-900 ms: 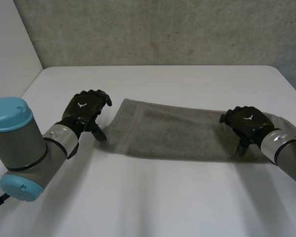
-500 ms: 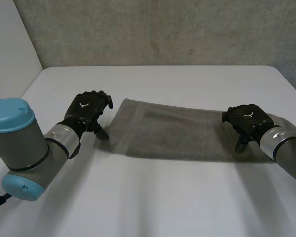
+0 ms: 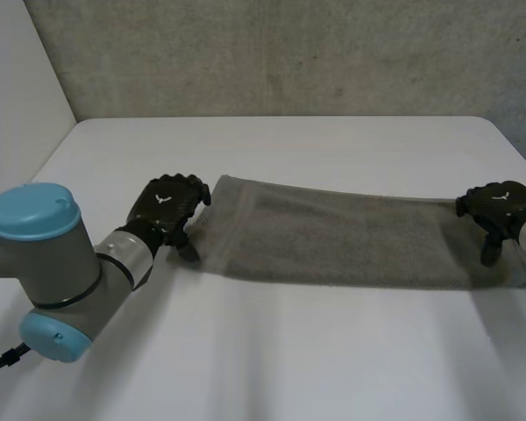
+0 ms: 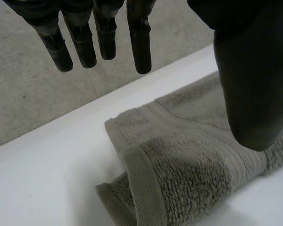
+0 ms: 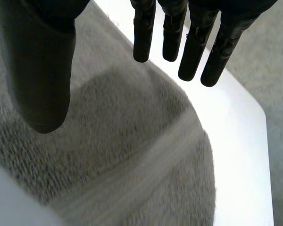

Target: Fold the towel.

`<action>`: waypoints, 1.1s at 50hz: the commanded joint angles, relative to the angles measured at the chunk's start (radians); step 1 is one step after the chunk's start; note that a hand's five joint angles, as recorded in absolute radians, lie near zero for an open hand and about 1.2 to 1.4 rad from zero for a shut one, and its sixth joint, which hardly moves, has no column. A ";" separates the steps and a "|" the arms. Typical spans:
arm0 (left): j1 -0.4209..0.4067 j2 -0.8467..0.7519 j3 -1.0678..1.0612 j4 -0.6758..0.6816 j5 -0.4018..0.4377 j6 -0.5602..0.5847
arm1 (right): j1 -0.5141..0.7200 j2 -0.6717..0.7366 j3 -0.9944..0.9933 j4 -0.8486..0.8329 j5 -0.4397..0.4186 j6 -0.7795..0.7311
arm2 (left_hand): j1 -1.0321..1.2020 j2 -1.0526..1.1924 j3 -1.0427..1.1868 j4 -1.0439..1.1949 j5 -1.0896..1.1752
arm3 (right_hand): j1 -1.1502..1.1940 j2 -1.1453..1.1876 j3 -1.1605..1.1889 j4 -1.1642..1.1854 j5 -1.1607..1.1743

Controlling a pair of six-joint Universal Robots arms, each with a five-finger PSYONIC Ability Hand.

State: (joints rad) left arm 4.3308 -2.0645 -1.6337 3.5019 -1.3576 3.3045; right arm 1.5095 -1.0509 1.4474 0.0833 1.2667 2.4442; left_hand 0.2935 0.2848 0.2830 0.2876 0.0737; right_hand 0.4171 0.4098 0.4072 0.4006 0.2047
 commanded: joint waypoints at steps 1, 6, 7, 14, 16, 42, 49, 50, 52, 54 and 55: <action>-0.023 -0.046 0.017 -0.001 -0.012 0.096 | -0.066 0.043 -0.081 0.156 -0.004 -0.042 | -0.048 -0.039 -0.037 -0.042 -0.002 | -0.027 -0.019 -0.017 -0.010 0.011; -0.028 -0.077 0.038 -0.021 -0.012 0.101 | -0.120 0.052 -0.113 0.187 -0.001 -0.088 | -0.016 -0.007 -0.005 -0.010 0.030 | -0.027 -0.019 -0.017 -0.010 0.011; -0.028 -0.077 0.038 -0.021 -0.012 0.101 | -0.120 0.052 -0.113 0.187 -0.001 -0.088 | -0.015 -0.007 -0.005 -0.009 0.030 | -0.027 -0.019 -0.017 -0.010 0.011; -0.036 -0.112 0.075 -0.060 -0.014 0.102 | -0.153 0.084 -0.137 0.190 0.003 -0.131 | 0.143 0.151 0.153 0.149 0.188 | 0.008 0.016 0.018 0.025 0.046; -0.034 -0.118 0.080 -0.061 -0.014 0.104 | -0.153 0.091 -0.139 0.190 0.003 -0.134 | 0.175 0.184 0.186 0.181 0.220 | 0.040 0.048 0.050 0.057 0.078; -0.019 -0.120 0.107 -0.092 -0.103 0.101 | -0.156 0.170 -0.164 0.201 -0.001 -0.139 | 0.786 0.795 0.797 0.792 0.831 | 0.569 0.576 0.579 0.586 0.607; -0.017 -0.066 0.081 -0.096 -0.103 0.095 | -0.147 0.131 -0.153 0.204 -0.015 -0.122 | 0.968 0.977 0.978 0.974 1.013 | 0.979 0.986 0.989 0.996 1.017; -0.017 -0.051 0.074 -0.103 -0.101 0.096 | -0.146 0.108 -0.141 0.202 -0.020 -0.120 | 0.985 0.994 0.996 0.991 1.031 | 0.979 0.986 0.989 0.996 1.017; -0.016 -0.033 0.068 -0.112 -0.101 0.096 | -0.144 0.083 -0.124 0.201 -0.024 -0.117 | 1.003 1.012 1.014 1.009 1.048 | 0.979 0.986 0.989 0.996 1.017; -0.016 -0.013 0.060 -0.121 -0.101 0.096 | -0.144 0.060 -0.102 0.199 -0.030 -0.113 | 1.006 1.015 1.017 1.012 1.052 | 0.979 0.986 0.989 0.996 1.017; -0.016 0.009 0.049 -0.133 -0.101 0.098 | -0.144 0.037 -0.084 0.194 -0.042 -0.105 | 1.006 1.015 1.017 1.012 1.052 | 0.979 0.986 0.989 0.996 1.017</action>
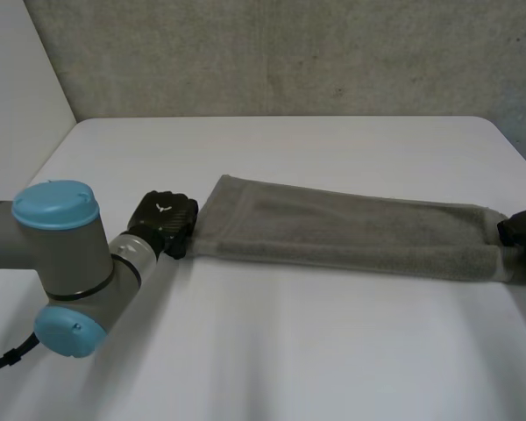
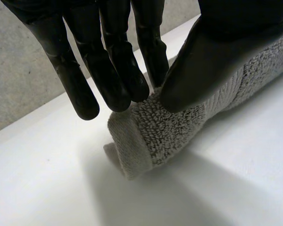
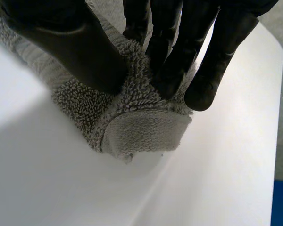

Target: Fold the towel.

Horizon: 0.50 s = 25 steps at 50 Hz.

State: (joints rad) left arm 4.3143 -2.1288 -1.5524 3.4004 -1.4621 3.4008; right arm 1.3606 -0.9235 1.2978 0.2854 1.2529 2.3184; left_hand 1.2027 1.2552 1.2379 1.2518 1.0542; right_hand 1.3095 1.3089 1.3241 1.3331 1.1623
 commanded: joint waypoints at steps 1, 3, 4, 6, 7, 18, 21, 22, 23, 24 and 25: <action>0.001 0.073 -0.032 -0.032 0.003 0.002 | 0.005 -0.090 0.066 -0.008 -0.029 0.021 | 0.097 0.045 0.062 0.048 0.071 | 0.087 0.087 0.072 0.063 0.059; 0.004 0.119 -0.064 -0.065 0.005 0.008 | 0.020 -0.150 0.103 -0.003 -0.067 0.035 | 0.097 0.045 0.062 0.048 0.071 | 0.087 0.087 0.072 0.063 0.059; 0.004 0.119 -0.064 -0.066 0.005 0.008 | 0.020 -0.150 0.103 -0.003 -0.067 0.035 | 0.097 0.045 0.062 0.048 0.071 | 0.087 0.087 0.072 0.063 0.059; 0.025 0.170 -0.130 -0.091 0.009 0.014 | 0.044 -0.199 0.147 0.000 -0.107 0.038 | 0.097 0.045 0.062 0.048 0.071 | 0.087 0.087 0.072 0.063 0.059; 0.025 0.170 -0.130 -0.092 0.009 0.014 | 0.045 -0.199 0.147 0.000 -0.107 0.038 | 0.097 0.045 0.062 0.048 0.071 | 0.087 0.087 0.072 0.063 0.059; 0.062 0.420 -0.412 -0.121 0.014 0.060 | 0.087 -0.247 0.291 0.200 -0.159 -0.175 | 0.065 0.012 0.030 0.016 0.039 | 0.087 0.087 0.072 0.063 0.059; 0.065 0.449 -0.431 -0.128 0.014 0.084 | 0.086 -0.245 0.296 0.251 -0.152 -0.238 | 0.047 -0.005 0.012 -0.002 0.021 | 0.087 0.087 0.072 0.063 0.059; 0.071 0.469 -0.445 -0.134 0.013 0.110 | 0.080 -0.242 0.296 0.292 -0.152 -0.282 | 0.009 -0.043 -0.026 -0.040 -0.017 | 0.087 0.087 0.072 0.063 0.059; 0.079 0.486 -0.452 -0.136 0.013 0.136 | 0.077 -0.244 0.293 0.323 -0.158 -0.315 | -0.043 -0.096 -0.079 -0.092 -0.069 | 0.087 0.087 0.072 0.063 0.059; 0.079 0.486 -0.453 -0.136 0.013 0.137 | 0.077 -0.244 0.293 0.324 -0.158 -0.315 | -0.044 -0.096 -0.079 -0.093 -0.070 | 0.087 0.087 0.072 0.063 0.059; 0.081 0.493 -0.456 -0.138 0.011 0.159 | 0.077 -0.247 0.285 0.334 -0.159 -0.323 | -0.119 -0.172 -0.155 -0.169 -0.145 | 0.087 0.087 0.072 0.063 0.059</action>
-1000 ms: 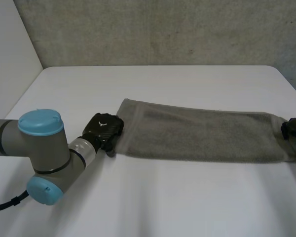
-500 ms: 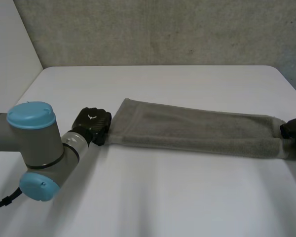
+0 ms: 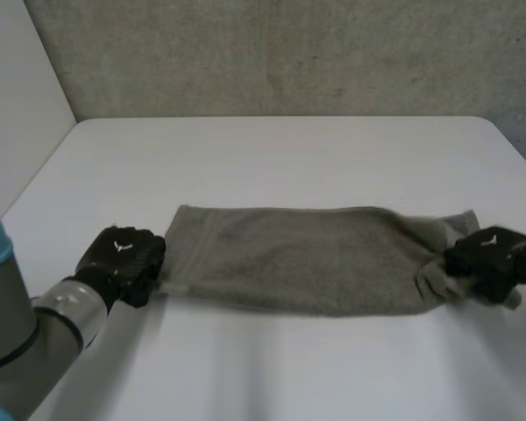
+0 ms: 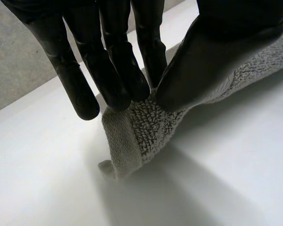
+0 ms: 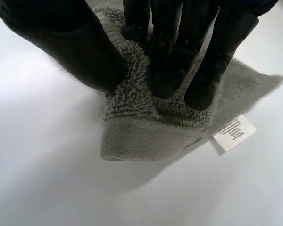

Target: Fold the towel.

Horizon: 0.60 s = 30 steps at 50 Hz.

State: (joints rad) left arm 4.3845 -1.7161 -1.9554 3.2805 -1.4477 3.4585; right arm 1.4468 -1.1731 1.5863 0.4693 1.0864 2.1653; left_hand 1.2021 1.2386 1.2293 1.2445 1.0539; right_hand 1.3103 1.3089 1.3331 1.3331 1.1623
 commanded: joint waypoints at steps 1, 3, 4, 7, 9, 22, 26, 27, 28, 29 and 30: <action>0.013 0.082 -0.051 -0.021 -0.005 0.119 | -0.011 0.001 -0.012 0.152 0.007 -0.170 | -0.265 -0.301 -0.292 -0.307 -0.291 | 0.086 0.087 0.063 0.063 0.059; 0.018 0.090 -0.048 -0.025 -0.005 0.134 | -0.011 0.001 -0.025 0.152 0.006 -0.168 | -0.505 -0.541 -0.532 -0.547 -0.531 | 0.023 0.024 0.000 0.000 -0.004; 0.018 0.090 -0.048 -0.025 -0.005 0.134 | -0.011 0.001 -0.025 0.152 0.006 -0.168 | -0.507 -0.544 -0.534 -0.549 -0.533 | 0.022 0.024 0.000 0.000 -0.004; 0.021 0.110 -0.034 -0.053 -0.003 0.152 | -0.011 0.000 -0.055 0.150 0.006 -0.165 | -0.792 -0.828 -0.819 -0.834 -0.818 | -0.315 -0.314 -0.338 -0.338 -0.342; 0.015 0.118 -0.002 -0.078 0.000 0.154 | -0.014 0.000 -0.095 0.144 0.006 -0.150 | -0.961 -0.998 -0.988 -1.003 -0.987 | -0.879 -0.877 -0.902 -0.902 -0.905; -0.023 0.026 0.217 -0.071 -0.003 0.126 | -0.009 -0.003 -0.296 0.117 -0.011 0.091 | -1.009 -1.046 -1.036 -1.052 -1.036 | -1.136 -1.134 -1.159 -1.159 -1.162; -0.045 -0.066 0.309 -0.062 -0.005 0.102 | -0.006 0.000 -0.327 0.083 -0.025 0.171 | -1.003 -1.040 -1.030 -1.046 -1.030 | -1.136 -1.134 -1.159 -1.159 -1.162; -0.049 -0.117 0.353 -0.061 -0.005 0.090 | -0.005 0.004 -0.338 0.059 -0.033 0.213 | -1.000 -1.037 -1.028 -1.043 -1.027 | -1.136 -1.134 -1.159 -1.159 -1.162; -0.051 -0.172 0.399 -0.059 -0.005 0.080 | -0.005 0.013 -0.350 0.033 -0.039 0.259 | -1.000 -1.037 -1.028 -1.043 -1.027 | -1.136 -1.134 -1.159 -1.159 -1.162; -0.051 -0.172 0.400 -0.059 -0.005 0.080 | -0.005 0.013 -0.350 0.032 -0.039 0.260 | -1.000 -1.037 -1.028 -1.043 -1.027 | -1.136 -1.134 -1.159 -1.159 -1.162; -0.054 -0.224 0.446 -0.059 -0.007 0.076 | -0.003 0.027 -0.362 0.005 -0.039 0.304 | -0.997 -1.034 -1.025 -1.040 -1.024 | -1.136 -1.134 -1.159 -1.159 -1.162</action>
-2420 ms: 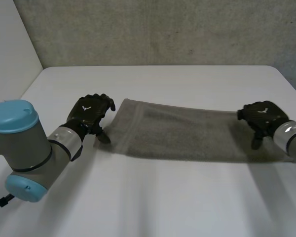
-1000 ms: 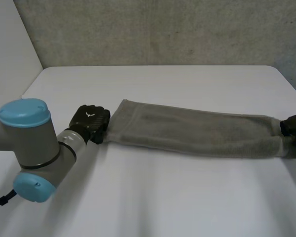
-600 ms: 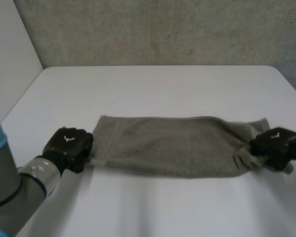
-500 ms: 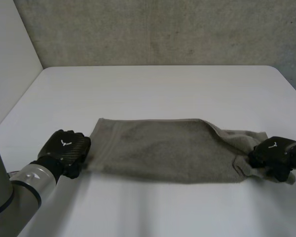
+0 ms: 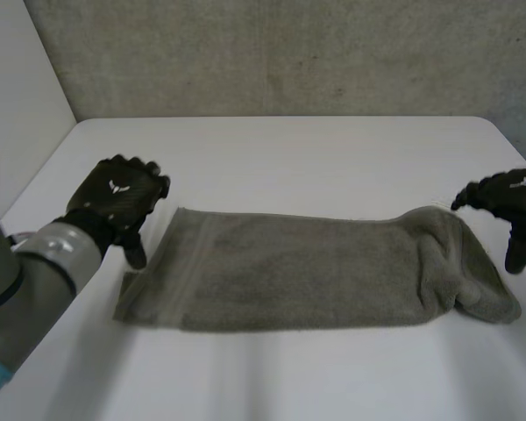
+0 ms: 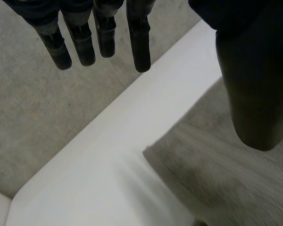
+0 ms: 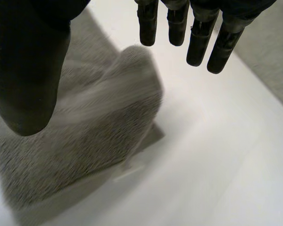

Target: Fold the towel.

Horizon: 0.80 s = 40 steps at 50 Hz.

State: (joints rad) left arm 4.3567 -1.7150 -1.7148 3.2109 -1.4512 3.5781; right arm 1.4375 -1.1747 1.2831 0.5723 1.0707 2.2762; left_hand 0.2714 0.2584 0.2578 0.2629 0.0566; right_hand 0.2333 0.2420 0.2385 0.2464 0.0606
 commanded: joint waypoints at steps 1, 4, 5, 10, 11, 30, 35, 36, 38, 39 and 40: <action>-0.026 -0.225 0.205 0.010 -0.003 -0.044 | 0.006 0.029 -0.059 -0.098 -0.023 0.194 | -0.067 -0.054 -0.053 -0.058 -0.026 | -0.059 -0.067 -0.064 -0.072 -0.061; -0.028 -0.327 0.287 0.007 -0.005 -0.044 | 0.020 0.087 -0.096 -0.149 -0.012 0.264 | -0.067 -0.054 -0.053 -0.058 -0.026 | -0.059 -0.067 -0.064 -0.072 -0.061; -0.028 -0.371 0.322 0.007 -0.002 -0.045 | 0.029 0.117 -0.120 -0.166 -0.005 0.290 | -0.067 -0.054 -0.053 -0.058 -0.026 | -0.059 -0.067 -0.064 -0.072 -0.061; -0.032 -0.480 0.414 0.014 0.002 -0.044 | 0.057 0.223 -0.197 -0.169 0.014 0.345 | -0.067 -0.054 -0.053 -0.058 -0.026 | -0.059 -0.067 -0.064 -0.072 -0.061; -0.035 -0.518 0.450 0.015 0.002 -0.047 | 0.064 0.259 -0.223 -0.166 0.020 0.362 | -0.067 -0.054 -0.053 -0.058 -0.026 | -0.059 -0.067 -0.064 -0.072 -0.061; -0.046 -0.736 0.768 -0.046 0.166 -0.206 | 0.141 0.377 -0.248 -0.071 -0.024 0.459 | -0.031 -0.018 -0.018 -0.023 0.009 | 1.163 1.154 1.158 1.150 1.161; -0.066 -0.729 0.744 -0.055 0.164 -0.203 | 0.132 0.259 -0.104 -0.039 -0.173 0.355 | -0.034 -0.021 -0.021 -0.026 0.006 | 1.163 1.154 1.158 1.150 1.161; -0.066 -0.729 0.744 -0.056 0.164 -0.203 | 0.132 0.259 -0.104 -0.039 -0.173 0.355 | -0.034 -0.021 -0.021 -0.026 0.006 | 1.163 1.154 1.158 1.150 1.161; -0.072 -0.715 0.716 -0.056 0.166 -0.203 | 0.126 0.172 0.003 -0.016 -0.276 0.265 | -0.061 -0.048 -0.047 -0.052 -0.020 | 1.163 1.154 1.158 1.150 1.161; -0.072 -0.715 0.716 -0.056 0.166 -0.203 | 0.126 0.171 0.004 -0.016 -0.276 0.264 | -0.061 -0.048 -0.047 -0.052 -0.021 | 1.163 1.154 1.158 1.150 1.161; -0.072 -0.706 0.698 -0.056 0.173 -0.203 | 0.120 0.140 0.052 0.010 -0.313 0.211 | -0.075 -0.062 -0.062 -0.067 -0.035 | 1.163 1.154 1.158 1.150 1.161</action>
State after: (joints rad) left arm 4.2978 -2.4485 -0.9579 3.1577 -1.2818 3.3691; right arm 1.5748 -0.8740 1.1335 0.5240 0.9445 2.6648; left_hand 0.2714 0.2584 0.2578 0.2628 0.0562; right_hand 1.2924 1.3201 1.3207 1.3332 1.1456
